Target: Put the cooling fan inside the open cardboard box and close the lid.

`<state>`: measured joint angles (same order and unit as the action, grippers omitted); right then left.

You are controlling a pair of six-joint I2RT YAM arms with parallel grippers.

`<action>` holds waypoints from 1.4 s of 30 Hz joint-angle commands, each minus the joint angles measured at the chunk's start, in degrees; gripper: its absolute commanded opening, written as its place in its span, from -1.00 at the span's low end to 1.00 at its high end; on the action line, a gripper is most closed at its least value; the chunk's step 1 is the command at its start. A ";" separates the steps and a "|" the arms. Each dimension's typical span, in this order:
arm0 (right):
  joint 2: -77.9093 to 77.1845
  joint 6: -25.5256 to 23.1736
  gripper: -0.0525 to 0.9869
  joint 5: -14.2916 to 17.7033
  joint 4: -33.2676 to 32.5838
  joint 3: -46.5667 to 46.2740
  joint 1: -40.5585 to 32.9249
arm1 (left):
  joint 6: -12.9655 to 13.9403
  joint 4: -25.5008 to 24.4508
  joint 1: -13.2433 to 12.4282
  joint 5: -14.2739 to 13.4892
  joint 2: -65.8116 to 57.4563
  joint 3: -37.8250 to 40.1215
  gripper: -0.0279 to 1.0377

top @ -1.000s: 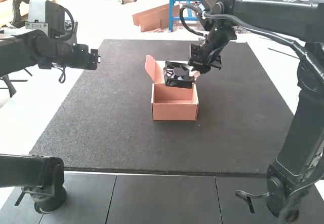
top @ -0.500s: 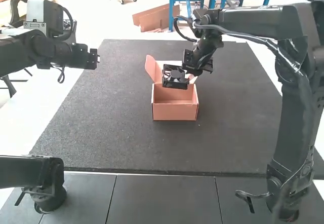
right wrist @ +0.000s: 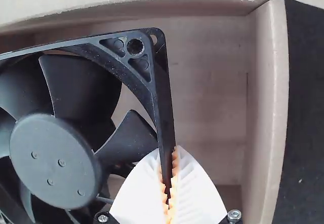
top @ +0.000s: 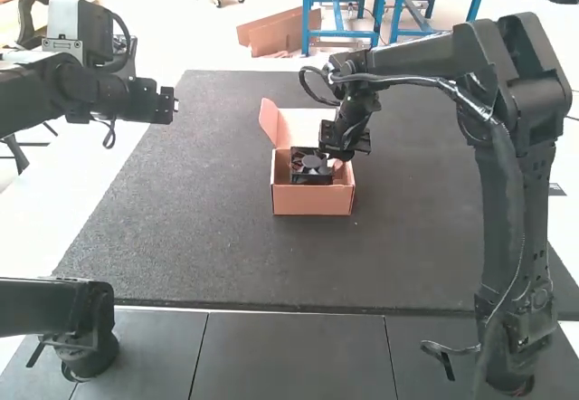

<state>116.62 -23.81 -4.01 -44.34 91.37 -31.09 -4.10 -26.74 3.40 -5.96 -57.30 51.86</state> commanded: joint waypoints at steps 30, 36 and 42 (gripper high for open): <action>-7.46 16.69 0.84 3.40 -1.01 13.22 12.28 | -4.78 12.06 7.15 0.42 -16.62 5.10 0.87; -10.71 18.36 0.84 -0.30 9.44 6.63 14.48 | -6.45 14.00 8.03 0.42 -24.62 9.49 0.87; -11.76 20.74 0.84 -5.13 16.04 1.53 15.45 | -6.62 15.40 7.85 0.16 -31.21 13.27 0.87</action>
<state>107.37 -4.80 -6.00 -29.30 93.78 -16.91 -9.82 -12.08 11.27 -5.96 -86.96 62.15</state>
